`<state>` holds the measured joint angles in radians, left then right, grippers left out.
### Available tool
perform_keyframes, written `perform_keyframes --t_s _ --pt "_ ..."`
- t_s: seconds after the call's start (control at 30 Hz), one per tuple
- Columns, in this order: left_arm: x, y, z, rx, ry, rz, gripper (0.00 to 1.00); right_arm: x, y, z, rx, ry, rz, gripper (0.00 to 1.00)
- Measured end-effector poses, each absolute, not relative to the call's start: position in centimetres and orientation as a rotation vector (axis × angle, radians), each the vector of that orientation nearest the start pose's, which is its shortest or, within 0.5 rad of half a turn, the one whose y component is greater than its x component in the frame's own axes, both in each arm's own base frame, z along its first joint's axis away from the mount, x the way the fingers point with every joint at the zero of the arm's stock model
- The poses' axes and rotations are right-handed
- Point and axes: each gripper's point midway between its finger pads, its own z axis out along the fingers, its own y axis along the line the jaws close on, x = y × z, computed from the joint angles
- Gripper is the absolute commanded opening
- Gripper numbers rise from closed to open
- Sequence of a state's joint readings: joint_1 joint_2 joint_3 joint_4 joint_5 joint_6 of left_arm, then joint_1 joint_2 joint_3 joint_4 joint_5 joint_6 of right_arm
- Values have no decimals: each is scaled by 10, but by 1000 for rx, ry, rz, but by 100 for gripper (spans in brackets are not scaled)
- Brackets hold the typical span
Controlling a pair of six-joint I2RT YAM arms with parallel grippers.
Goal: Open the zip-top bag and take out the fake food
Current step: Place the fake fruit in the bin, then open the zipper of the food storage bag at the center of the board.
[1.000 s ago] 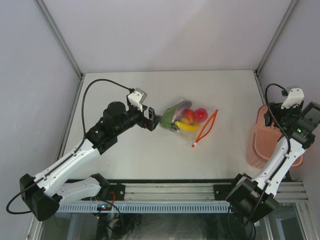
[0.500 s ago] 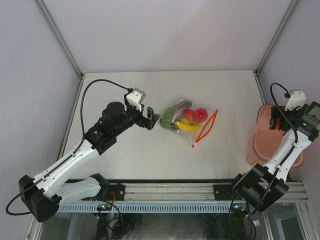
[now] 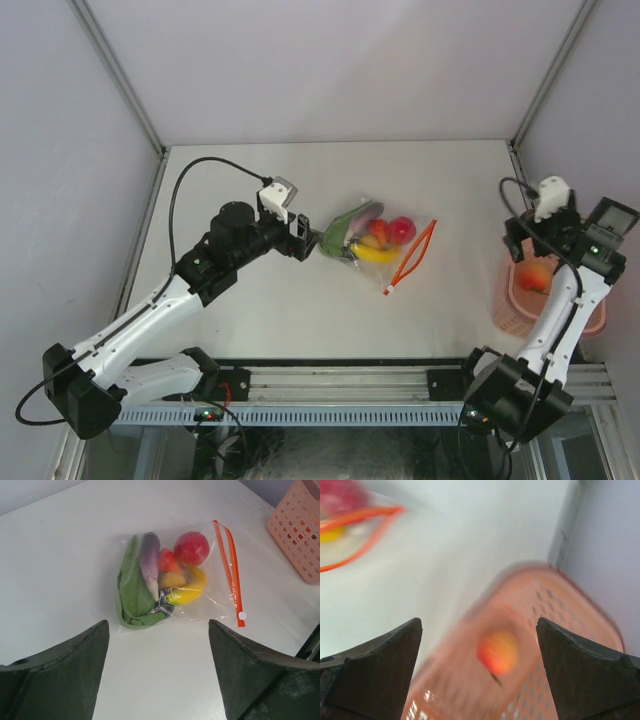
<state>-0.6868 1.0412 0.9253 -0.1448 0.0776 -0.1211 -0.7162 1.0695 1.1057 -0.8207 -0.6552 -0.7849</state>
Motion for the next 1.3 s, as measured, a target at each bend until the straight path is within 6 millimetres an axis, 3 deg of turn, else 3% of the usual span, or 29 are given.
perform_keyframes --t_s 0.1,0.2,0.3,0.4,0.53,0.67,0.9,0.97,1.03,1.1,1.2,1.3 --pt "272 -249 265 557 1809 -652 60 270 -45 247 -795 1920 71 99" --pt "275 -251 256 528 1851 -665 56 268 26 257 -1174 1624 184 99" --pt "275 -252 239 486 1918 -683 56 266 83 249 -1445 1389 282 99" --pt "270 -247 209 404 1997 -718 56 277 117 227 -1644 1244 312 99" --pt "251 -236 149 273 2130 -778 56 299 127 184 -1810 1181 280 99" --pt "233 -228 113 158 2203 -835 57 316 122 157 -1935 1138 201 98" --pt "232 -235 128 72 2130 -948 57 322 125 121 -2086 1049 85 89" --pt "232 -236 131 54 2112 -972 57 320 127 106 -2114 1046 80 80" --pt "231 -237 131 34 2105 -992 57 319 131 92 -2139 1048 66 62" --pt "229 -236 127 11 2109 -1004 57 319 138 87 -2144 1049 56 31" --pt "226 -234 127 -10 2108 -1017 57 321 157 92 -2108 1050 49 1" --pt "223 -230 139 -19 2067 -1033 56 319 182 103 -2042 1086 66 0"
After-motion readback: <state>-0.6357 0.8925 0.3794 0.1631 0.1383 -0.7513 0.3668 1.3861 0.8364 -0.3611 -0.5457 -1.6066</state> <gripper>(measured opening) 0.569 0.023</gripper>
